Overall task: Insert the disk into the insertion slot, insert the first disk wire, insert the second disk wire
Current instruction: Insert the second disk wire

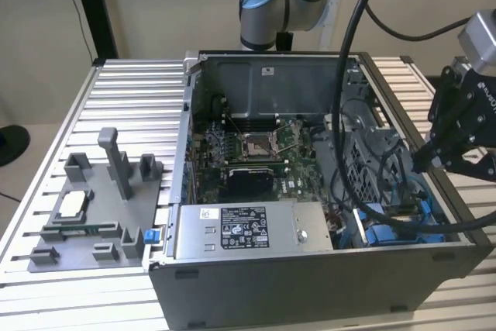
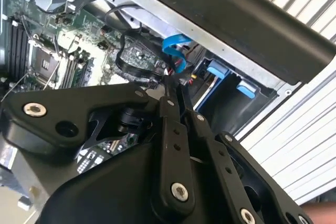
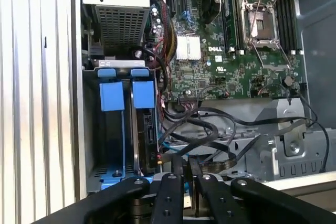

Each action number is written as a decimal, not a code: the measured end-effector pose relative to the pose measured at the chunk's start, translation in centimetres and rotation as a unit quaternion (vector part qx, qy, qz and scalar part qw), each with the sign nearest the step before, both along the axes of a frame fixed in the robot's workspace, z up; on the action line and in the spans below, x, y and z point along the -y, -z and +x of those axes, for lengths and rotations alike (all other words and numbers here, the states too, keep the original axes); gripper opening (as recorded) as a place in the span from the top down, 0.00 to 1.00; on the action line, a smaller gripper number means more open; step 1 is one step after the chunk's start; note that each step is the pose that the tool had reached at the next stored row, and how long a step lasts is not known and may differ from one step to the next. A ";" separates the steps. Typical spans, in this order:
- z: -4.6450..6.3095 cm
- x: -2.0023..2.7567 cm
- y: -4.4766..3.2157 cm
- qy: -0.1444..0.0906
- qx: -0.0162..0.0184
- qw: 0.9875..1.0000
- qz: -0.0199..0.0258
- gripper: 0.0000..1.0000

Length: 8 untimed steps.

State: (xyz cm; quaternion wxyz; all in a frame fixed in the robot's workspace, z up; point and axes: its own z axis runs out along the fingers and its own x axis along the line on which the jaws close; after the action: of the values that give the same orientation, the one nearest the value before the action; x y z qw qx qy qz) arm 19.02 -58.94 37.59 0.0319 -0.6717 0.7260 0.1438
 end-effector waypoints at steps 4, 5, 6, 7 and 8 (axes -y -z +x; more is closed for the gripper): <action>-0.3 0.00 -1.83 0.000 0.000 1.000 0.000 1.00; -0.3 0.00 -2.25 0.000 0.000 1.000 0.000 1.00; -0.4 0.00 -2.66 0.000 0.000 1.000 0.000 1.00; -0.4 0.00 -2.95 0.000 0.000 1.000 0.000 1.00; -0.4 0.00 -3.04 0.000 0.000 1.000 0.000 1.00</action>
State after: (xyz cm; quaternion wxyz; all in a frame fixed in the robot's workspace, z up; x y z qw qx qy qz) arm 18.60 -58.94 40.63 0.0320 -0.6718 0.7260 0.1439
